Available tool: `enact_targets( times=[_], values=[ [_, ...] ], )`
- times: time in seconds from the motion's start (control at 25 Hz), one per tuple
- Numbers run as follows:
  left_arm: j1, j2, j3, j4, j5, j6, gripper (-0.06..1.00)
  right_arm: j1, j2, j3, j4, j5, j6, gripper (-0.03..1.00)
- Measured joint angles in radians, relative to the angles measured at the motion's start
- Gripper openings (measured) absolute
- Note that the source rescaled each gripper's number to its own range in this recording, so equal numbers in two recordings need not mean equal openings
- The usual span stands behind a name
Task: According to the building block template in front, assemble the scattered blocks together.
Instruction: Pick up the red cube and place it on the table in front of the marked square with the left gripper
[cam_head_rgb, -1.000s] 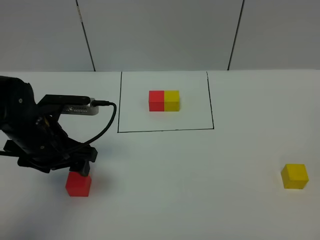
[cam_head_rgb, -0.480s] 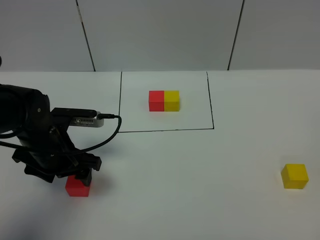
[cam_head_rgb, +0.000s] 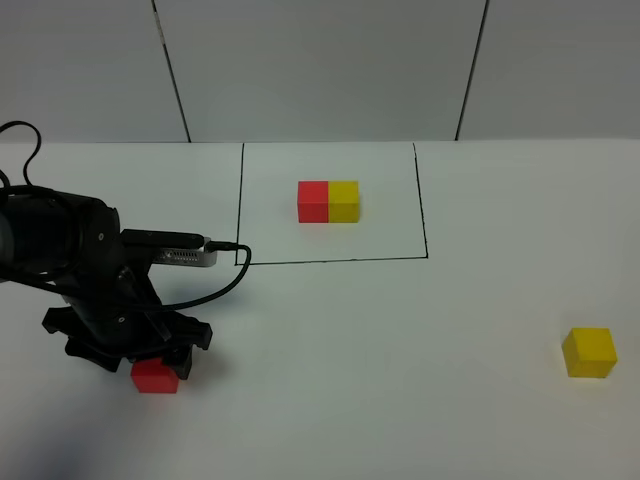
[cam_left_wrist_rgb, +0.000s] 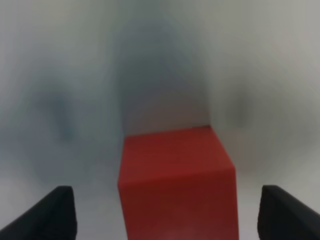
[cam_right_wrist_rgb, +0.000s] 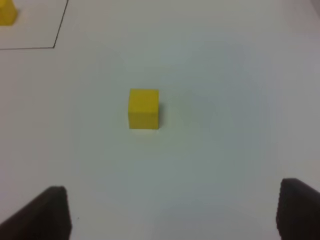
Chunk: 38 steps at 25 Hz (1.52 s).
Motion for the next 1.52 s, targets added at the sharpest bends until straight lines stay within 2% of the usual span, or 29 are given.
enact_targets(
  times=[0.32, 0.44, 0.6, 0.84, 1.08, 1.2, 1.28, 1.52],
  values=[
    [0.000, 0.037, 0.000, -0.001, -0.014, -0.001, 0.67, 0.000, 0.000, 0.000, 0.000, 0.000, 0.000, 0.79],
    [0.000, 0.038, 0.000, -0.001, -0.022, -0.003, 0.63, 0.000, 0.000, 0.000, 0.000, 0.000, 0.000, 0.79],
    [0.000, 0.048, 0.000, -0.002, -0.026, -0.005, 0.45, 0.000, 0.000, 0.000, 0.000, 0.000, 0.000, 0.79],
    [0.000, 0.075, 0.000, -0.009, -0.029, -0.013, 0.00, 0.000, 0.000, 0.000, 0.000, 0.000, 0.000, 0.79],
    [0.000, 0.058, -0.032, -0.018, -0.009, -0.008, 0.00, 0.000, 0.000, 0.000, 0.000, 0.000, 0.000, 0.79],
    [0.000, 0.019, -0.108, -0.018, 0.042, 0.052, 0.00, 0.000, 0.000, 0.000, 0.000, 0.000, 0.000, 0.79],
    [0.000, 0.001, -0.172, -0.018, 0.086, 0.138, 0.00, 0.000, 0.000, 0.000, 0.000, 0.000, 0.000, 0.79],
    [-0.016, 0.027, -0.388, -0.026, 0.238, 0.495, 0.00, 0.000, 0.000, 0.000, 0.000, 0.000, 0.000, 0.79]
  ],
)
